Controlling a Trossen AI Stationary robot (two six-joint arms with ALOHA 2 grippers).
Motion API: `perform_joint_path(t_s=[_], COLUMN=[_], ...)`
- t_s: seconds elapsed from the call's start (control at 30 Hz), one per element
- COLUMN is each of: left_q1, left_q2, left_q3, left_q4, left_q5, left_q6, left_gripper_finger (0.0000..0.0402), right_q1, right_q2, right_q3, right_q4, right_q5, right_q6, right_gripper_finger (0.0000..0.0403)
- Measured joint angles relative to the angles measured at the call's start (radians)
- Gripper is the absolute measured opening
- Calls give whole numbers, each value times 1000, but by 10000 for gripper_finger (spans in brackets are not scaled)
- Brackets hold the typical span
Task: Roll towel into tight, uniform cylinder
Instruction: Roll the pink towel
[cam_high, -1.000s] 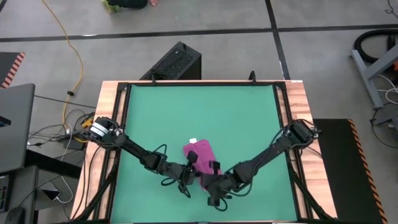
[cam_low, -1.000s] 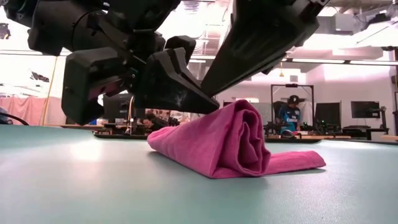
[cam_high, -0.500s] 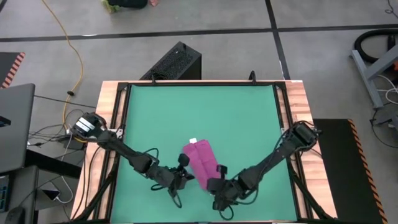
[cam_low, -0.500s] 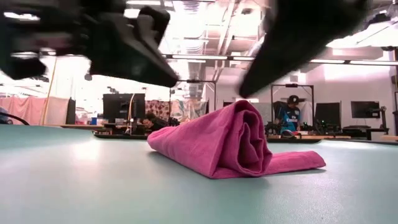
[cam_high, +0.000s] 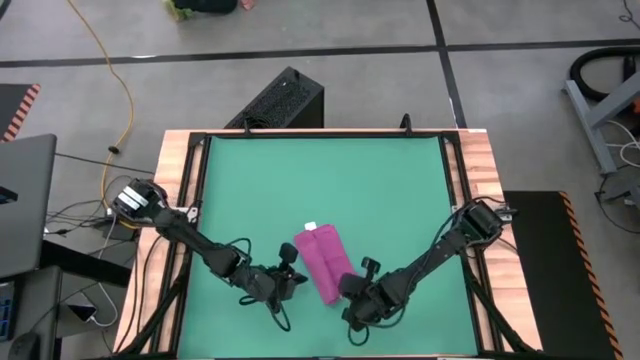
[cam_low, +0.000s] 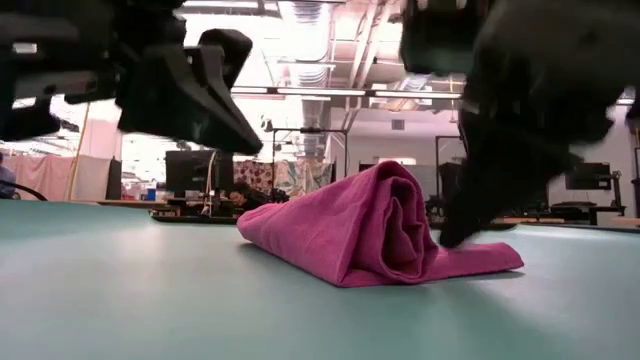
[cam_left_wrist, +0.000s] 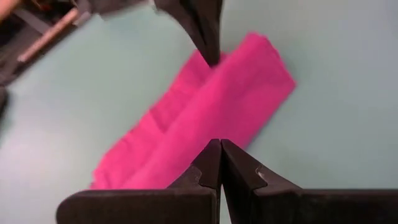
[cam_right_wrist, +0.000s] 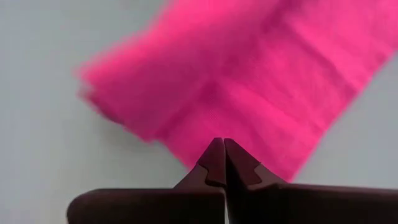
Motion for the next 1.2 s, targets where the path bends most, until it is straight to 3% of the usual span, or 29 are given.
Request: perform_joint_path(t_s=[0.17, 0.3, 0.6, 0.8, 0.93, 1.1, 1.2], left_q1=[-8, 46, 209, 400, 558, 741, 801], left_q2=[-79, -148, -170, -169, -169, -144, -103], left_q3=[0, 0, 0, 0, -29, -45, -46], left_q4=[-77, -122, -181, -244, -142, -101, -103], left_q5=[-99, -77, 62, 255, 350, 703, 793], left_q6=[95, 132, 202, 263, 332, 369, 371], left_gripper_finger=[0, 0, 0, 0, 0, 0, 0], right_q1=[-30, -64, -228, -340, -376, -373, -364], right_q2=[1, -1, -2, 0, 0, -5, -21], right_q3=[-33, -32, -32, -34, -34, -35, -35], right_q4=[-49, -130, -141, -130, -124, -99, -96], right_q5=[-29, -37, -22, -9, -7, 43, 77], right_q6=[34, -2, -413, -690, -775, -823, -822], right_gripper_finger=[9, 9, 9, 9, 9, 9, 9])
